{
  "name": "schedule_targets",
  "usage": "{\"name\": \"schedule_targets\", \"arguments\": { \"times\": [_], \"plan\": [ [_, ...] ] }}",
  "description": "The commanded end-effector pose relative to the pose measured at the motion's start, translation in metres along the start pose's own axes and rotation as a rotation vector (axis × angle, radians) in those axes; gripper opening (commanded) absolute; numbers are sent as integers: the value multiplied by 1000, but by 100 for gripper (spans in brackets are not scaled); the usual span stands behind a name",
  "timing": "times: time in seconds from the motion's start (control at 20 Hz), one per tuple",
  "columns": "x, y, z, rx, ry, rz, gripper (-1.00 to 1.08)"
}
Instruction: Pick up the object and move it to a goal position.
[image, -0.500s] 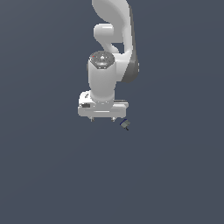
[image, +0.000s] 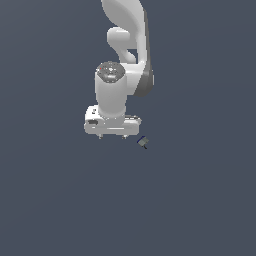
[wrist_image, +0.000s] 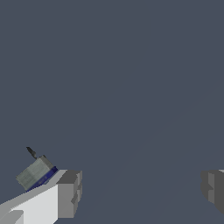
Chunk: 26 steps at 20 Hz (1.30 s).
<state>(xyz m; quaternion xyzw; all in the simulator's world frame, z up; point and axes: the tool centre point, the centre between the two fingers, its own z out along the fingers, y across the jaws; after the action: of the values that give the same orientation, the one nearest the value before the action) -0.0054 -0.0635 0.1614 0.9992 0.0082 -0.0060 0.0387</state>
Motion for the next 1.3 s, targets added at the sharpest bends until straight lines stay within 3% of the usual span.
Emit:
{"name": "schedule_targets", "arguments": {
  "times": [0.0, 0.55, 1.25],
  "plan": [
    [-1, 6, 1, -4, -5, 1, 100],
    [-5, -22, 16, 5, 0, -107, 100],
    [-39, -128, 72, 51, 27, -555, 100]
  ]
}}
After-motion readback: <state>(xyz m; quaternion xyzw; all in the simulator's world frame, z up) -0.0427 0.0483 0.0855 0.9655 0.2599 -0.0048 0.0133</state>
